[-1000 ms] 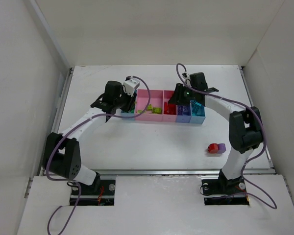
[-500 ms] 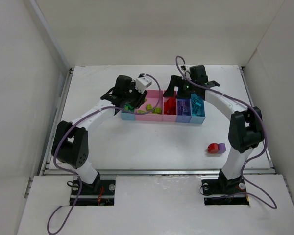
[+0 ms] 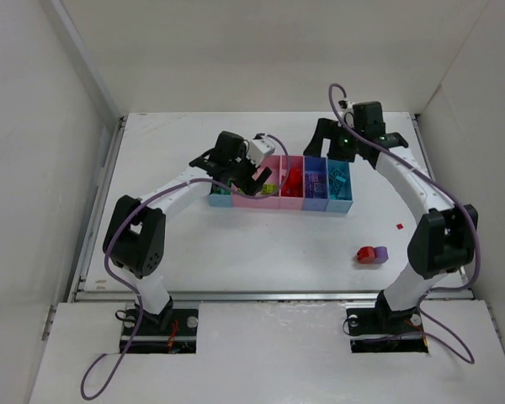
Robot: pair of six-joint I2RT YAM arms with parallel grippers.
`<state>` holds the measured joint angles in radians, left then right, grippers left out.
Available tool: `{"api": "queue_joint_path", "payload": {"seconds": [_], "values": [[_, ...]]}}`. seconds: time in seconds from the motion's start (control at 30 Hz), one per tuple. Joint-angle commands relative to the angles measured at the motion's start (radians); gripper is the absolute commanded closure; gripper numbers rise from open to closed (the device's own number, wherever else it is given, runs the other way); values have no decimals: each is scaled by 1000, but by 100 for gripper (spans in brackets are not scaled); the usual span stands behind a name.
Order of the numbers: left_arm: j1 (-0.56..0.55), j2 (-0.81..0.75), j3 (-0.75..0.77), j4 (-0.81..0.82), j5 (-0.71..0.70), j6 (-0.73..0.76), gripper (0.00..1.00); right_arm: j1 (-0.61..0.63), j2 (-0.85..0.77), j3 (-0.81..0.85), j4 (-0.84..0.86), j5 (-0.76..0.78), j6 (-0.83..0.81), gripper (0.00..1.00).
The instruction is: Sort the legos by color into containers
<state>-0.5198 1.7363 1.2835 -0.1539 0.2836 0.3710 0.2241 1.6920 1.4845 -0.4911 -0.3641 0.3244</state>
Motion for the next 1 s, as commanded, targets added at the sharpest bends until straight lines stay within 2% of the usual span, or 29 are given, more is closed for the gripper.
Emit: {"api": "queue_joint_path", "payload": {"seconds": [0.0, 0.13, 0.2, 0.27, 0.43, 0.6, 0.77, 0.97], "values": [[4, -43, 42, -9, -27, 5, 15, -25, -116, -9, -90, 129, -24, 0], [4, -66, 42, 4, -87, 5, 14, -35, -204, -29, -251, 395, -24, 0], [4, -87, 42, 28, -113, 5, 14, -35, -236, -61, -355, 474, 2, 0], [4, -87, 42, 40, -149, 5, 10, -35, -250, -105, -407, 539, 40, 0], [4, -122, 17, 89, -210, -41, 1, -35, -331, -306, -448, 518, 207, 0], [4, -175, -62, 122, -291, -90, 1, -45, -446, -409, -441, 594, 326, 0], [4, -224, -133, 122, -291, -90, 1, -45, -569, -476, -498, 668, 442, 1], [4, -282, -176, 152, -282, -110, 1, -54, -603, -573, -518, 677, 576, 2]]}}
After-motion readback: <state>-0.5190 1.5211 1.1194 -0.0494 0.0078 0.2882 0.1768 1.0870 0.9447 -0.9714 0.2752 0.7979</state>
